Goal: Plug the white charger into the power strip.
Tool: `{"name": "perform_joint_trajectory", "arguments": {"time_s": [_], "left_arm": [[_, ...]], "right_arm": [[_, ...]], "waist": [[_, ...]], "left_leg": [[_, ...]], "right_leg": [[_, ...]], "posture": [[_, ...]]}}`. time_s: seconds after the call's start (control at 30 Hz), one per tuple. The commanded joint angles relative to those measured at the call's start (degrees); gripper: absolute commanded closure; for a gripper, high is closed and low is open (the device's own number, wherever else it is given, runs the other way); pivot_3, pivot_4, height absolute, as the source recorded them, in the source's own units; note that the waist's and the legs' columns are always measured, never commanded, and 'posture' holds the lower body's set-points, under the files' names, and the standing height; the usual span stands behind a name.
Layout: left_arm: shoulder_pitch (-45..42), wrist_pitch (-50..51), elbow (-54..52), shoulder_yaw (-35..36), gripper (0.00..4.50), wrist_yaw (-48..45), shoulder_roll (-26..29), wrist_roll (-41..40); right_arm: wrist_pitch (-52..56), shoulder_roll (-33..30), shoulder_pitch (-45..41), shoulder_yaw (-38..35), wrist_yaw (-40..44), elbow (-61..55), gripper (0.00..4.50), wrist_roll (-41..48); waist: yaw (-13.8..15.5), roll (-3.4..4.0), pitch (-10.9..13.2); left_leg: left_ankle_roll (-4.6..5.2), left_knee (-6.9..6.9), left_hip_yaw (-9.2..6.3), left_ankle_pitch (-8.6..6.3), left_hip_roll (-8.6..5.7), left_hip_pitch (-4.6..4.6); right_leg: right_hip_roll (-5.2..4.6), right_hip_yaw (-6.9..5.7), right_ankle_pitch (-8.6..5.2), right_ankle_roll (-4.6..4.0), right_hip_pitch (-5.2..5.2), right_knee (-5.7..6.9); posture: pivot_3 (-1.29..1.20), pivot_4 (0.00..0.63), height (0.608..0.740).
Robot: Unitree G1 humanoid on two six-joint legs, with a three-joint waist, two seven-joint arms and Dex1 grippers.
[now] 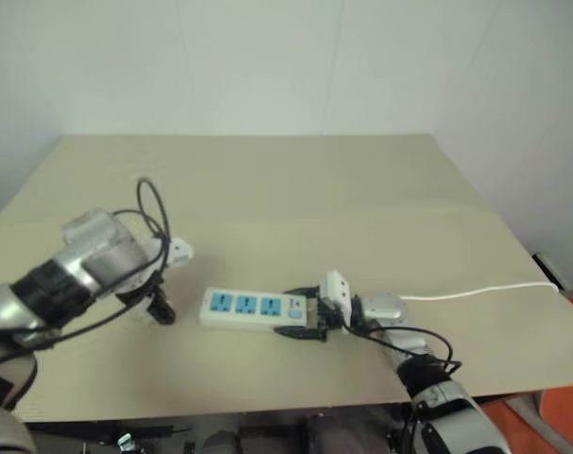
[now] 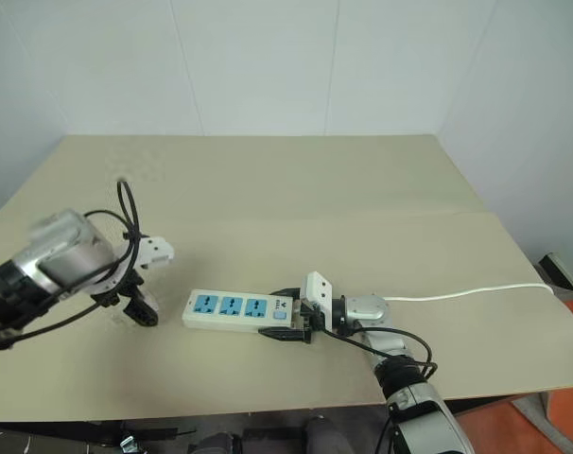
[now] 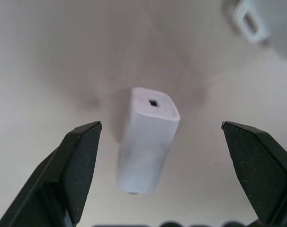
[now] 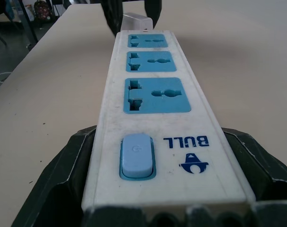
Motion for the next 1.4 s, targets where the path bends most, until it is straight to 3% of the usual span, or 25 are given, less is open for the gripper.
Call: {"name": "perform_joint_trajectory", "arguments": {"time_s": [0.03,0.37,0.83,1.4], "left_arm": [[-4.18,-1.67,2.67,-3.82,0.06,-1.63,0.25,0.23],[-9.03,-15.75,10.83,-13.03,0.06,-9.89,-1.01,6.69],[-7.96,-21.90,8.08,-13.46,0.06,-11.64,-0.69,4.42],[-2.69,-24.70,5.87,-10.85,0.06,-11.63,-0.23,8.42]], "right_arm": [[0.51,0.53,0.08,0.81,0.33,0.39,1.08,0.00],[1.17,0.02,-0.36,0.65,0.85,0.15,1.08,0.21],[2.80,-0.29,1.14,0.65,0.04,-2.45,1.08,0.38],[4.17,-0.61,2.00,0.79,-0.58,-4.21,1.08,0.34]], "waist": [[-0.07,0.00,0.00],[0.04,0.00,0.00],[0.06,0.00,0.00],[0.23,0.00,0.00]], "left_leg": [[0.00,0.00,0.00,0.00,0.01,0.01],[0.00,0.00,0.00,0.00,0.01,-0.01],[0.00,0.01,0.00,0.00,0.01,-0.05],[0.01,0.02,-0.01,0.00,0.01,-0.07]], "right_leg": [[0.01,0.01,0.00,0.00,0.00,0.00],[0.03,0.01,0.00,-0.01,-0.01,0.00],[0.03,0.02,0.00,0.00,-0.02,-0.02],[0.02,0.00,-0.01,0.00,-0.02,-0.03]], "posture": [[0.00,0.150,0.740],[0.00,0.150,0.740],[0.00,0.150,0.740],[0.00,0.150,0.740]]}}
